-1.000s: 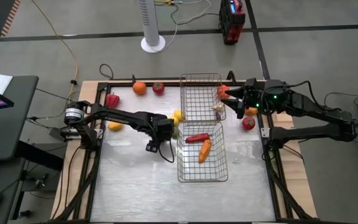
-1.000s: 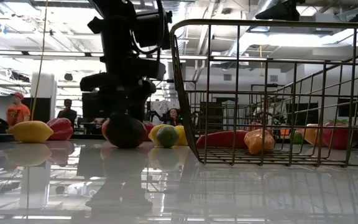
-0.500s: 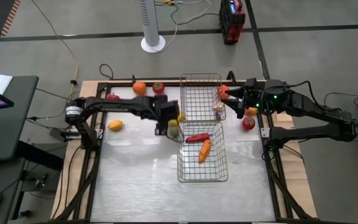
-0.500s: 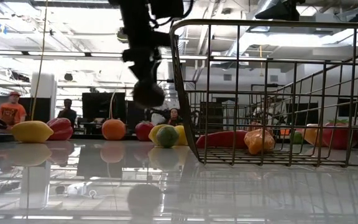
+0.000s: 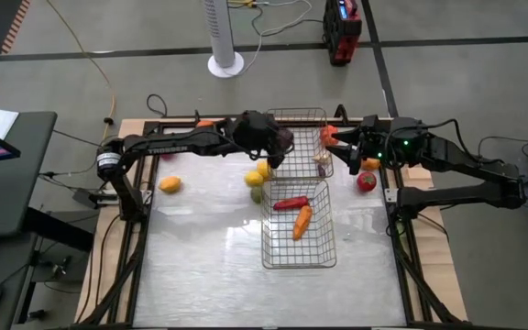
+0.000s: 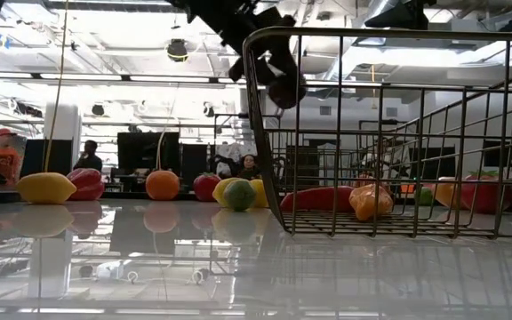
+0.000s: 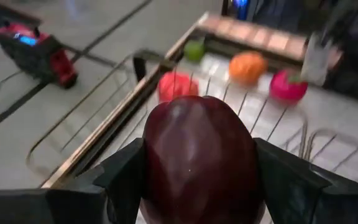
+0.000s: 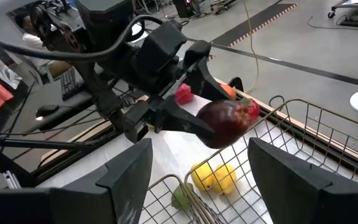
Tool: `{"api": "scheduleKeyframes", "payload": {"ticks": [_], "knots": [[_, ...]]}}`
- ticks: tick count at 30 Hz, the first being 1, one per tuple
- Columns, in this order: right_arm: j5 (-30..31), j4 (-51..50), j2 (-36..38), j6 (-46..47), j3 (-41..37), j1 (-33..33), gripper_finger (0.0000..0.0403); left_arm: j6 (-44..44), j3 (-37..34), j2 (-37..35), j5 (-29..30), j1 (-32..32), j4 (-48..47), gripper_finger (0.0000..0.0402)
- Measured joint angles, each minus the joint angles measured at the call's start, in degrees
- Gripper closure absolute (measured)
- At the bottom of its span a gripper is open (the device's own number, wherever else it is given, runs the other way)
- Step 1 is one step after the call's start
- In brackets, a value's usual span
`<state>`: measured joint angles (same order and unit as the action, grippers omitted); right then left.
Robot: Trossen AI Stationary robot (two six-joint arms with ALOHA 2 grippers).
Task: Sort produce into baskets
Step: Put the red apple into the top wire basket
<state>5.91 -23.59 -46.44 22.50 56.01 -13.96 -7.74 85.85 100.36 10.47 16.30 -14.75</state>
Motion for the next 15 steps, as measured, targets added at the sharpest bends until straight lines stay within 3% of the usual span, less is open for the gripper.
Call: {"api": "scheduleKeyframes", "payload": {"ticks": [5,15], "knots": [[0.0,0.0,0.0,0.0,0.0,0.0,0.0112,-5.3,-0.3,0.0,0.2,1.1,2.4,0.0147],[0.0,0.0,0.0,-0.3,0.0,0.0,0.0112,-5.5,-0.3,0.0,-4.1,1.8,1.6,0.0076]]}}
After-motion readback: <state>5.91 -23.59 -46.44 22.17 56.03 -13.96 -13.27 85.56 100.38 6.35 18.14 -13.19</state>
